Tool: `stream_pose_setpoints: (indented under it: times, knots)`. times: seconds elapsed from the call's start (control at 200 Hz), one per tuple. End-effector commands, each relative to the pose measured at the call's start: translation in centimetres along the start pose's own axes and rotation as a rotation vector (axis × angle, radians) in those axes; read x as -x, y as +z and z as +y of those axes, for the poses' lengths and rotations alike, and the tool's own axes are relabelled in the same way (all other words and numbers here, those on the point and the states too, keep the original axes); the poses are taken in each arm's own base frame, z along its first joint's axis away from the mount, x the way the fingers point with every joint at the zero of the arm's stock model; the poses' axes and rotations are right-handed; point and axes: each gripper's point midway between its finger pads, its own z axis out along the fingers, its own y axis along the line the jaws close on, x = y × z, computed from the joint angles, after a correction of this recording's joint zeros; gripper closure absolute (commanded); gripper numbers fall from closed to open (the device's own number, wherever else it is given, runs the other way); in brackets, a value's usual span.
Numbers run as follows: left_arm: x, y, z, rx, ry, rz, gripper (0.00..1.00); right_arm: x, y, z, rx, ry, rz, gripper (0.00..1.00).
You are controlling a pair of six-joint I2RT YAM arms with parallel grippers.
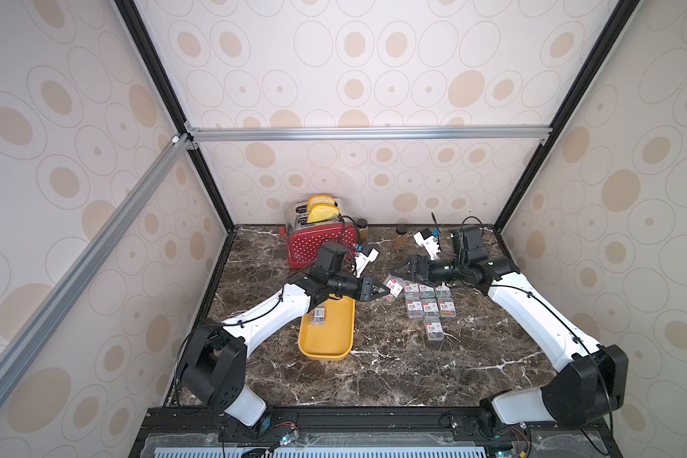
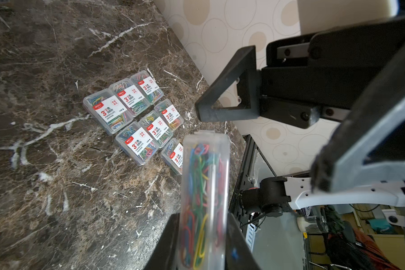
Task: Take the paper clips out of the storage box
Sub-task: Place the boxed paper clips at the center of the board.
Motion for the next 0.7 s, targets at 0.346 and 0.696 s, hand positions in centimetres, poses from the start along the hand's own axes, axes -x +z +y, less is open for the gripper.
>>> stream_pose_setpoints:
  times: [0.346, 0.696]
  knots:
    - [2.0, -0.2, -0.2, 0.08, 0.116, -0.051, 1.0, -1.2, 2.7, -2.5, -0.113, 0.171, 0.046, 0.13]
    - [1.4, 0.5, -0.3, 0.093, 0.149, -0.032, 1.0, -0.6, 4.1, -1.5, -0.094, 0.201, 0.053, 0.19]
